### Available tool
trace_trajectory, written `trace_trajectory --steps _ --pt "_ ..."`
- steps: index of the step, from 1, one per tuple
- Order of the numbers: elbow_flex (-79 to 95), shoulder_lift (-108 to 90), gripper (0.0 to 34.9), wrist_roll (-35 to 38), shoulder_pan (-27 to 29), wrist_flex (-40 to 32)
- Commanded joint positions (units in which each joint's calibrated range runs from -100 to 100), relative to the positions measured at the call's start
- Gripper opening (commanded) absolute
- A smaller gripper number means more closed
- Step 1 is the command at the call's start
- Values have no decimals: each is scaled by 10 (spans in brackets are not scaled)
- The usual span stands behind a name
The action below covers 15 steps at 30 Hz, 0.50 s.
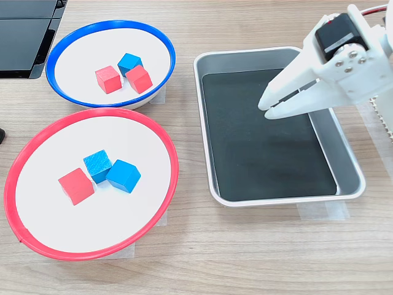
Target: Relocate any misplaced blocks to their matching dishes.
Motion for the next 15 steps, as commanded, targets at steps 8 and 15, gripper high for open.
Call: trace_trajectory --steps 8,15 --pt "-6 18 3 10 -3 -5" --pt "-64 101 3 41 4 -19"
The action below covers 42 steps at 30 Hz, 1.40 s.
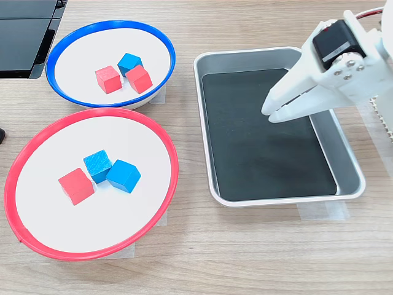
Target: Relocate any misplaced blocks to their matching dishes.
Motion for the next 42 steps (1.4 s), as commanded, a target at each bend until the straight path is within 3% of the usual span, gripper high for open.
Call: trace_trajectory --steps 1,14,30,35,42 --pt "-68 63 3 21 4 -15" --pt "-270 263 3 89 -2 2" --pt "-649 652 3 209 13 94" --pt "-780 780 23 219 34 92" --pt "-877 890 26 231 59 63"
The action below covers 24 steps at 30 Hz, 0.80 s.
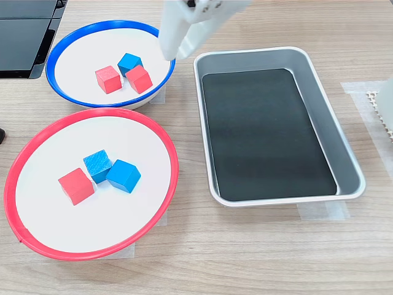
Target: Relocate any misplaced blocks to their matching dishes.
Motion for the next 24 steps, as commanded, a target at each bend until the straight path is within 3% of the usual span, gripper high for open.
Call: trace_trajectory --steps 1,7,24 --pt "-71 42 30 9 17 -17" --pt "-132 121 78 32 49 -32" --pt "-275 278 113 60 88 -32"
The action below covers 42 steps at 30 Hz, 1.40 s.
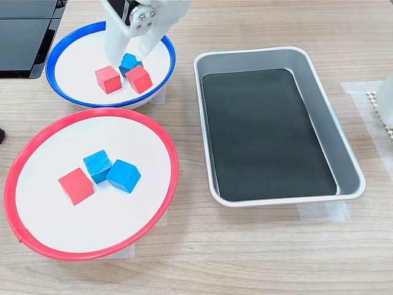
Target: Relocate any misplaced blocks to their matching dishes.
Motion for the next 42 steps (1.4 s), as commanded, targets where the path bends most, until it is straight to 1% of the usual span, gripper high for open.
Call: trace_trajectory --steps 1,11,20,31,42 --pt "-21 -1 118 10 16 -3" --pt "-11 24 122 26 38 -2" --pt "-29 59 123 27 32 -8" --pt "-55 88 116 27 17 -8" --pt "-63 107 98 37 17 -9"
